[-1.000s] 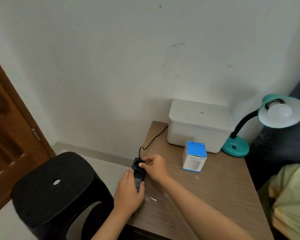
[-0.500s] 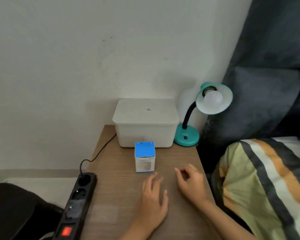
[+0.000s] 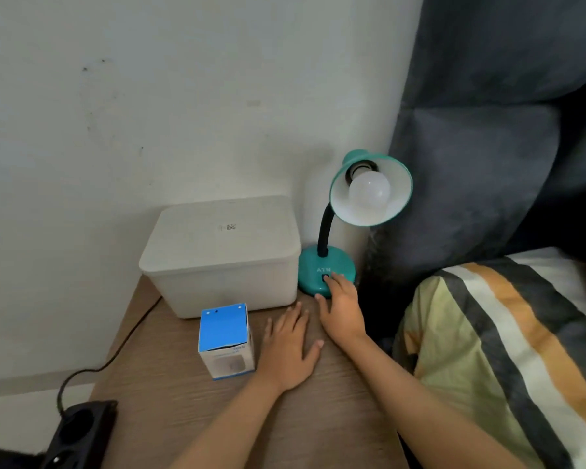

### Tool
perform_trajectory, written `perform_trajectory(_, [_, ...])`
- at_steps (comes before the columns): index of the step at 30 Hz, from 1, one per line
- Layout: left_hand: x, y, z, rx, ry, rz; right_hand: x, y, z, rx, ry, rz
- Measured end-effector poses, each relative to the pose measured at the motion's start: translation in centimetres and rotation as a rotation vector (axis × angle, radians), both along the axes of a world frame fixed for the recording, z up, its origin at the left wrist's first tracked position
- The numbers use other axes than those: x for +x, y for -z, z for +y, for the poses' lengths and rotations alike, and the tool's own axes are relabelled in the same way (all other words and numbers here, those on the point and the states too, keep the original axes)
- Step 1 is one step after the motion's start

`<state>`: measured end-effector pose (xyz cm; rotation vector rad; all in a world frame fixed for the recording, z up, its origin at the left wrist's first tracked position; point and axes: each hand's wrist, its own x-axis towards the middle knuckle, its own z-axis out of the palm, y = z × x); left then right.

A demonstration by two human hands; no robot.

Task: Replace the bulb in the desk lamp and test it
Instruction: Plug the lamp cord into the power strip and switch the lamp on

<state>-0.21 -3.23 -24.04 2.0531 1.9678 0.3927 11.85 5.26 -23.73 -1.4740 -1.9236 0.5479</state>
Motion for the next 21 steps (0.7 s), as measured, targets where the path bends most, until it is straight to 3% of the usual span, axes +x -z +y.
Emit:
perform_trajectory(16, [0.02,0.43,0.21,0.059,-0.052,-0.083,-0.08,0.42,0.89,0.127,0.059,0.005])
perform_trajectory(21, [0.20,0.34,0.22,0.053,-0.099,-0.066,0.72,0.66,1.15,0.192,-0.014,-0.132])
